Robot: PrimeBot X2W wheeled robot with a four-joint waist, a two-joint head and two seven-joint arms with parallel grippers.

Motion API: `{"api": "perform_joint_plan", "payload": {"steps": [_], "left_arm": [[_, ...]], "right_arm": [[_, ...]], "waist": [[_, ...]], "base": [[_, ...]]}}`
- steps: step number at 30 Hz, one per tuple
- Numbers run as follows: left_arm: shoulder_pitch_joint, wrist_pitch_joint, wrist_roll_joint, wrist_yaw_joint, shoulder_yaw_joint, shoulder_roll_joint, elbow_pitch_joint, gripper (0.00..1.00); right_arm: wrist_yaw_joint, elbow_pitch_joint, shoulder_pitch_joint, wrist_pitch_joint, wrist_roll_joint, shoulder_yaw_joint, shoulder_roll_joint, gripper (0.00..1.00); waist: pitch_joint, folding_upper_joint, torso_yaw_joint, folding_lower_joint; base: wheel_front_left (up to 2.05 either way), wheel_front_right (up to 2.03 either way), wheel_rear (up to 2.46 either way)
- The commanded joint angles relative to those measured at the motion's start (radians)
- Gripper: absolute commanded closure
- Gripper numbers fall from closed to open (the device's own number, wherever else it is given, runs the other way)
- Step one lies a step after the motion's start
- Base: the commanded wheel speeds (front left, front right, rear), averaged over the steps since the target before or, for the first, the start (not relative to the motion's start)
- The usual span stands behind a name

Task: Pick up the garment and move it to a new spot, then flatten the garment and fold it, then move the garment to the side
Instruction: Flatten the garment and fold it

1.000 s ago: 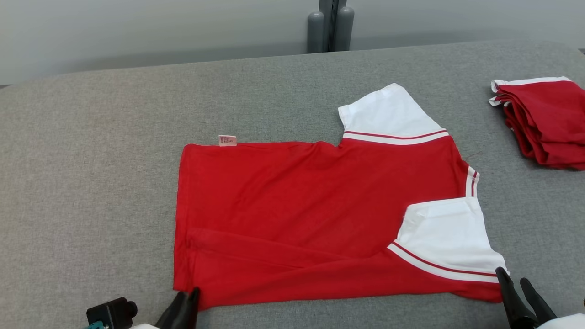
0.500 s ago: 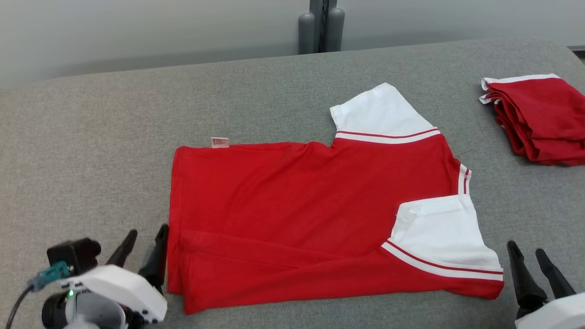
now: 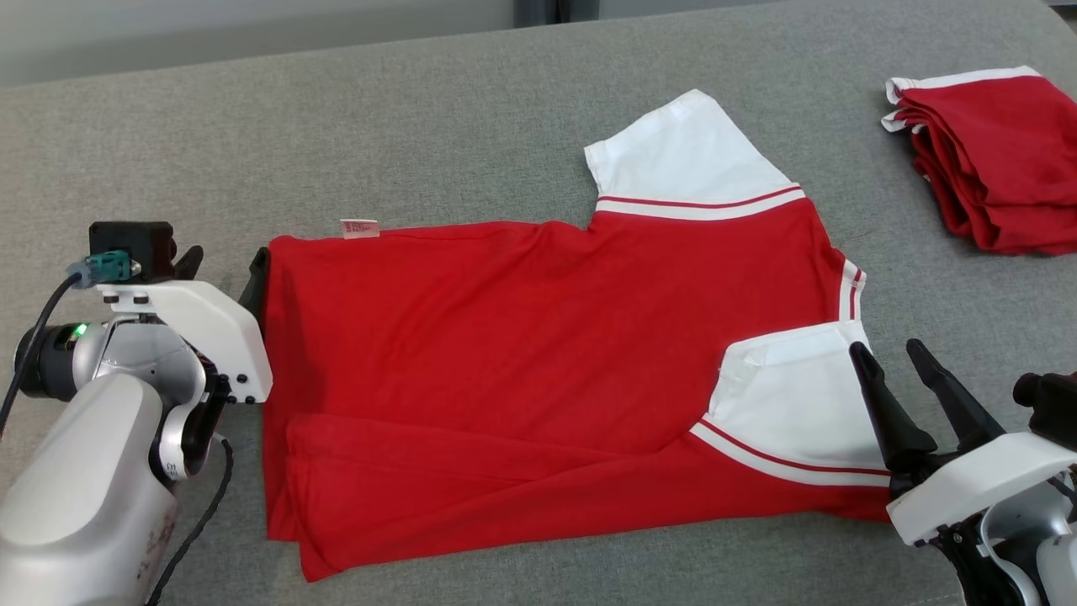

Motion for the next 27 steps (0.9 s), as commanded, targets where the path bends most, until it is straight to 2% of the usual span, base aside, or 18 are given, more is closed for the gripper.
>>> {"api": "perform_joint_plan", "payload": {"steps": [1, 5, 10, 19, 21, 22, 23, 24, 25, 27], "left_arm": [[-0.024, 0.002, 0.009, -0.007, -0.007, 0.003, 0.015, 0.00], [-0.083, 0.014, 0.028, -0.035, -0.037, -0.011, 0.090, 0.00], [-0.139, 0.021, 0.059, -0.046, -0.072, -0.014, 0.166, 0.00], [-0.208, 0.037, 0.089, -0.083, -0.122, -0.032, 0.247, 0.00], [-0.215, 0.040, 0.096, -0.090, -0.134, -0.037, 0.262, 0.08], [-0.219, 0.037, 0.097, -0.092, -0.137, -0.040, 0.269, 0.25], [-0.223, 0.035, 0.100, -0.097, -0.141, -0.041, 0.275, 0.37], [-0.226, 0.032, 0.102, -0.097, -0.144, -0.042, 0.281, 0.40], [-0.231, 0.029, 0.104, -0.101, -0.149, -0.044, 0.287, 0.53], [-0.240, 0.027, 0.108, -0.107, -0.157, -0.049, 0.298, 0.58]], "right_arm": [[0.000, 0.005, -0.013, -0.008, 0.003, 0.005, -0.010, 0.00], [0.000, 0.022, -0.037, -0.021, 0.017, 0.025, -0.028, 0.00], [0.000, 0.037, -0.061, -0.029, 0.026, 0.038, -0.046, 0.00], [0.000, 0.041, -0.109, -0.025, 0.034, 0.071, -0.073, 0.00], [0.000, 0.043, -0.122, -0.023, 0.034, 0.077, -0.078, 0.00], [0.000, 0.044, -0.128, -0.021, 0.034, 0.080, -0.081, 0.00], [0.000, 0.044, -0.137, -0.020, 0.033, 0.083, -0.085, 0.00], [0.000, 0.045, -0.145, -0.019, 0.032, 0.087, -0.088, 0.00], [0.000, 0.045, -0.155, -0.019, 0.030, 0.092, -0.092, 0.00], [0.000, 0.046, -0.176, -0.012, 0.026, 0.100, -0.101, 0.00]], "waist": [[0.015, -0.0001, -0.012, 0.0000], [0.030, -0.0001, -0.019, 0.0000], [0.044, -0.0001, -0.025, 0.0000], [0.067, -0.0001, -0.029, 0.0000], [0.071, -0.0001, -0.030, 0.0000], [0.073, -0.0001, -0.030, 0.0000], [0.075, -0.0001, -0.030, 0.0000], [0.077, -0.0001, -0.030, 0.0000], [0.079, -0.0001, -0.030, 0.0000], [0.082, -0.0001, -0.029, 0.0000]], "base": [[0.00, 0.00, 0.00], [0.00, 0.00, 0.00], [0.00, 0.00, 0.00], [0.00, 0.00, 0.00], [0.00, 0.00, 0.00], [0.00, 0.00, 0.00], [0.00, 0.00, 0.00], [0.00, 0.00, 0.00], [0.00, 0.00, 0.00], [0.00, 0.00, 0.00]]}}
